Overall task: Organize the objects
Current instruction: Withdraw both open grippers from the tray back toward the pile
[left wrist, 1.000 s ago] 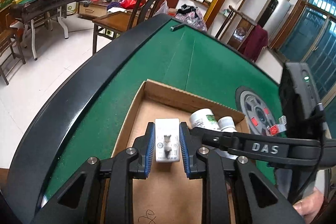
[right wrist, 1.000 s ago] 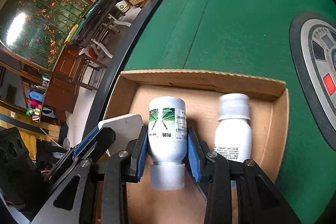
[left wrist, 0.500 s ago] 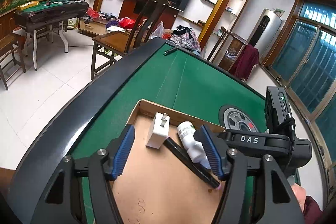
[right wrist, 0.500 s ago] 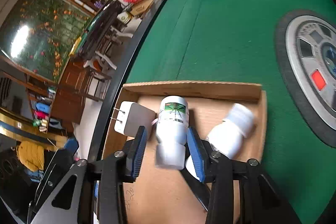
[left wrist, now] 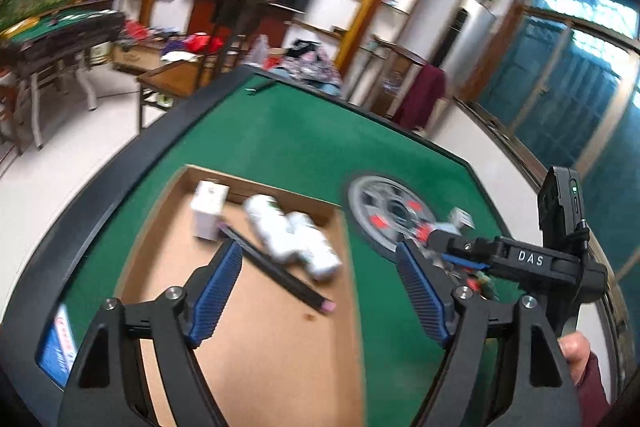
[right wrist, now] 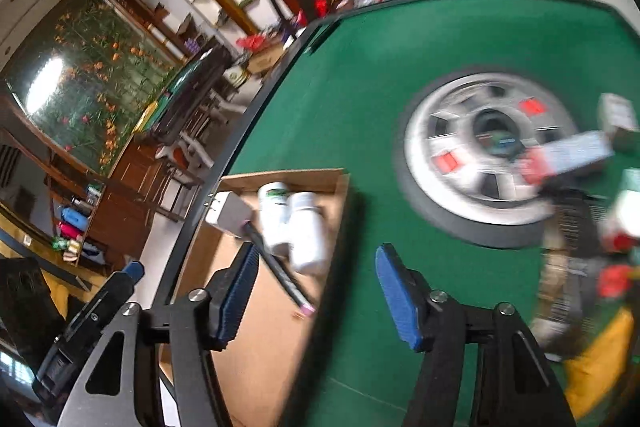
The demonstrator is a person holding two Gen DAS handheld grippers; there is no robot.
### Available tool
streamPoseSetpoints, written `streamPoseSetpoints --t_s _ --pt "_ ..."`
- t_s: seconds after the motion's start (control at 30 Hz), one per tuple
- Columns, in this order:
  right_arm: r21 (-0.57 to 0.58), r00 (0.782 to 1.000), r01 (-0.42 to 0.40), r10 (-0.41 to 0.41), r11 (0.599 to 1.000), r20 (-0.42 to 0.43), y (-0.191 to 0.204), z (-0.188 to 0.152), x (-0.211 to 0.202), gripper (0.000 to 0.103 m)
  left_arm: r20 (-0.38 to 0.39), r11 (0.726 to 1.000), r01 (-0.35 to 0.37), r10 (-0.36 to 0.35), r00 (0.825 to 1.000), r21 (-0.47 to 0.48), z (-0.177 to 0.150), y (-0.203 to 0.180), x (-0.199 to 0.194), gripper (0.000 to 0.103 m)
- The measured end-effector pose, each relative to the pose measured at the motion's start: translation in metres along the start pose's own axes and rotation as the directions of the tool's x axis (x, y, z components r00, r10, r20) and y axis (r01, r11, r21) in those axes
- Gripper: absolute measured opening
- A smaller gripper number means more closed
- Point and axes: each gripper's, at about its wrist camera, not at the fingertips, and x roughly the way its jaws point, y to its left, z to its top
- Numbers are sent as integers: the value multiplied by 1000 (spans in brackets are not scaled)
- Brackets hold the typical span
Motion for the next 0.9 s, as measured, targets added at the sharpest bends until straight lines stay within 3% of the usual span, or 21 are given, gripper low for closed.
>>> streamPoseSetpoints --t_s 0.13,0.23,0.4,0.5,0.6,0.67,0.8,0.87,0.9 --pt "6 992 106 -107 994 69 -38 -10 -65 68 -10 995 81 -81 997 58 -2 -42 -12 79" --pt "-14 967 217 -213 976 137 -49 -4 -123 68 33 983 153 -158 987 105 3 -72 -43 79" --pt "0 932 233 -223 972 285 -28 11 -243 75 83 949 293 -303 949 117 31 -100 -100 79" --pt "-21 928 209 -192 978 320 4 23 -294 79 106 933 328 -344 933 149 60 -115 -132 81" --pt "-48 921 203 -174 978 350 55 40 -336 79 168 934 295 -330 929 203 94 -125 -165 81" --pt "-68 903 189 -146 980 403 86 50 -367 79 235 943 250 -300 924 221 118 -126 -190 81" --pt "-70 835 200 -132 977 534 147 79 -436 82 390 972 101 -179 903 211 166 -118 -236 84" --pt "-35 775 279 -204 960 598 176 102 -473 86 415 978 28 -114 903 207 182 -115 -248 86" --pt "-21 754 304 -227 952 616 182 108 -483 92 428 980 -13 -76 900 201 188 -114 -253 86"
